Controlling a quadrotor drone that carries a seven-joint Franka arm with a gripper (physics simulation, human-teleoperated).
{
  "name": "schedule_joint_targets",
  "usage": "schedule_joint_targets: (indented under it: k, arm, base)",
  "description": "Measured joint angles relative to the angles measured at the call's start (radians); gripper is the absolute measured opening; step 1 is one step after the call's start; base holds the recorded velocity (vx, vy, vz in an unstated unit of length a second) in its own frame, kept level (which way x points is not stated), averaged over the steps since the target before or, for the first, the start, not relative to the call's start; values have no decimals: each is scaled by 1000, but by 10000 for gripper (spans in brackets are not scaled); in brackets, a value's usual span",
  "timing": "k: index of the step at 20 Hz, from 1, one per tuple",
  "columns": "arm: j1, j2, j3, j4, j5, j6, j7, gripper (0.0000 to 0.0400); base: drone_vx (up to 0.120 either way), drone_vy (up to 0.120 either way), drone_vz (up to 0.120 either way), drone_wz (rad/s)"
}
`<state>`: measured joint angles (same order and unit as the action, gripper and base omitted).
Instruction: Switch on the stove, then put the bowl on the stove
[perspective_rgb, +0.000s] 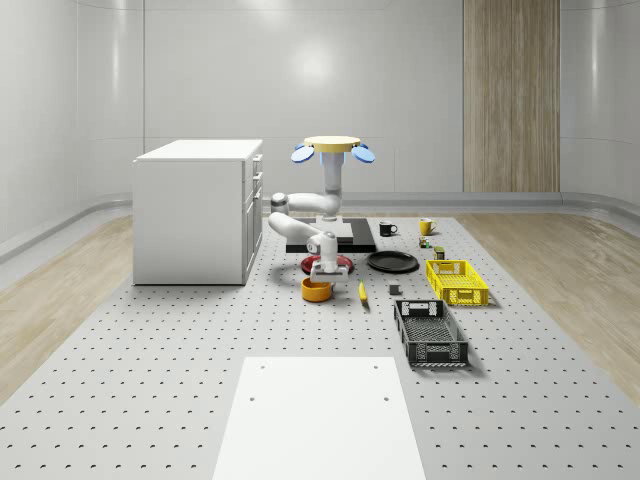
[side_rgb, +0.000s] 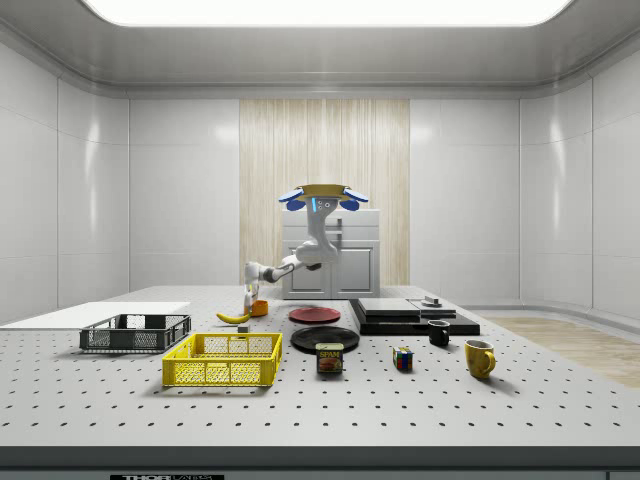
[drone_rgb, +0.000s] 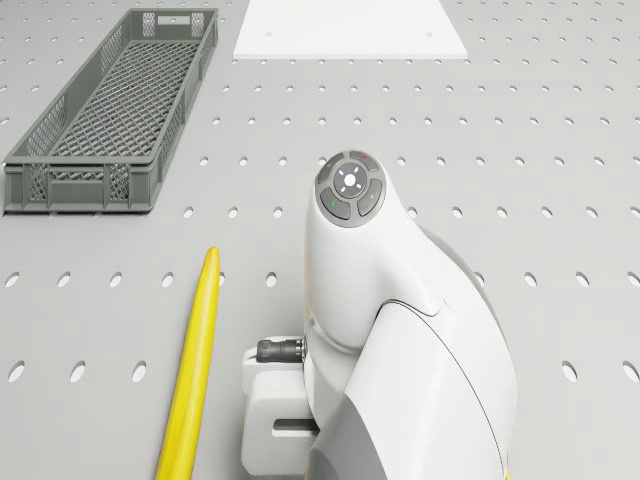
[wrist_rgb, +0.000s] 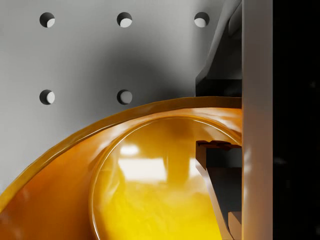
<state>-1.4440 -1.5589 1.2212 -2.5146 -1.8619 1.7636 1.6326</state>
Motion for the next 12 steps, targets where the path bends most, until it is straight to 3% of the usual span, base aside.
schedule_joint_targets:
  k: [6, 12]
  arm:
    - [14, -10, 49, -21, 43, -25, -8, 106]
    - [18, -15, 68, -28, 61, -33, -12, 105]
  base:
    - [-13, 7, 120, 0]
    - [-120, 120, 120, 0]
